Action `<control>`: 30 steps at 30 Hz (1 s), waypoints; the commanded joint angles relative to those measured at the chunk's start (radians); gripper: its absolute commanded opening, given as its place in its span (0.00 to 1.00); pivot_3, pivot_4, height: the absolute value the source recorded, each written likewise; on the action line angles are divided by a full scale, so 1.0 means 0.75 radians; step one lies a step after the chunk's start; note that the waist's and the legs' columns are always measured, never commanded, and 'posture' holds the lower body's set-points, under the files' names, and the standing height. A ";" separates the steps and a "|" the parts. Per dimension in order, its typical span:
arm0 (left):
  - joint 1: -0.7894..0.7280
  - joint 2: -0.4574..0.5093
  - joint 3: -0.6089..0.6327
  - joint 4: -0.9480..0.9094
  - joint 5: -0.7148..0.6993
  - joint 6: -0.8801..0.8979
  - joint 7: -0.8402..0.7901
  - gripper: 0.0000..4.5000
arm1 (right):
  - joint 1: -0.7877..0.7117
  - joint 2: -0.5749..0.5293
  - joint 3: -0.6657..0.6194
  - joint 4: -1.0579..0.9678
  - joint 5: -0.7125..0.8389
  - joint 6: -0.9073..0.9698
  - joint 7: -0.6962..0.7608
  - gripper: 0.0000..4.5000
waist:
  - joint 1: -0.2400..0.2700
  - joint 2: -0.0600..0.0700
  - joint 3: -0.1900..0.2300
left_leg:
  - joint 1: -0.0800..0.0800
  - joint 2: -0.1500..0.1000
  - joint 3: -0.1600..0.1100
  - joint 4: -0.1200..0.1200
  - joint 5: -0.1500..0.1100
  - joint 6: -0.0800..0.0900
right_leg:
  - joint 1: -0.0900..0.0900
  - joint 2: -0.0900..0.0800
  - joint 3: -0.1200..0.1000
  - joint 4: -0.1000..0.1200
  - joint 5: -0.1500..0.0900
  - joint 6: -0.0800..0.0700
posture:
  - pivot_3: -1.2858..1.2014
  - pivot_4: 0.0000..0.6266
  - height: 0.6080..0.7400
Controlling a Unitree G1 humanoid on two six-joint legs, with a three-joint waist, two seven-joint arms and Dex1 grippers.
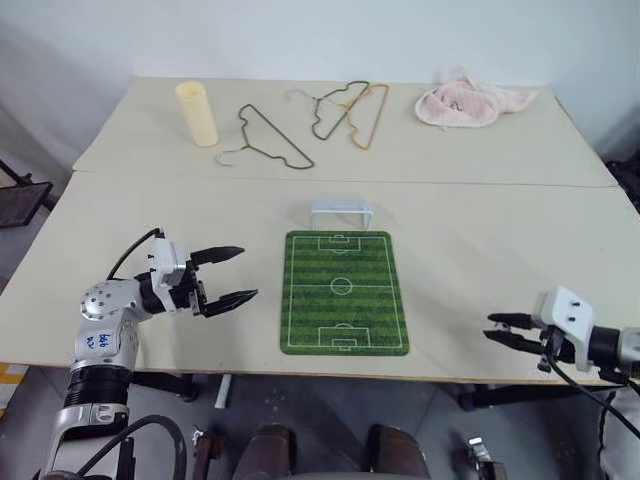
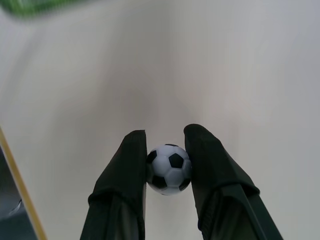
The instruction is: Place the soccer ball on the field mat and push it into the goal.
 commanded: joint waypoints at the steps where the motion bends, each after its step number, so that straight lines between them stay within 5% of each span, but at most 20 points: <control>1: -0.003 0.011 -0.031 0.037 0.003 -0.069 -0.110 1.00 | -0.114 -0.051 0.051 -0.254 0.104 0.239 -0.040 0.19 | -0.001 0.000 0.000 | 0.000 0.001 0.000 0.000 0.000 -0.001 | 0.000 0.001 0.000 0.000 0.000 0.000 | 0.52 0.24 1.00; 6: -0.013 -0.003 -0.016 0.104 -0.038 -0.123 -0.234 1.00 | -0.378 0.004 0.367 -0.422 0.147 0.504 -0.034 0.19 | 0.000 -0.001 0.000 | -0.003 0.005 0.000 0.002 -0.002 -0.003 | -0.003 0.005 0.000 0.000 0.001 -0.003 | 0.52 0.24 1.00; 15: 0.101 0.060 0.034 0.084 -0.105 -0.169 -0.331 1.00 | -0.723 0.309 0.858 -0.312 -0.015 0.487 0.031 0.19 | -0.017 -0.001 0.001 | -0.005 0.005 0.000 0.002 -0.003 -0.003 | -0.007 0.006 0.000 0.001 0.001 -0.003 | 0.52 0.24 1.00; 30: 0.260 0.147 0.176 -0.071 -0.215 -0.156 -0.223 1.00 | -0.816 0.491 0.986 -0.027 -0.191 0.282 0.126 0.19 | -0.024 -0.001 0.001 | -0.008 0.008 0.010 0.003 -0.004 -0.004 | -0.020 0.006 0.004 0.011 0.000 -0.004 | 0.52 0.24 1.00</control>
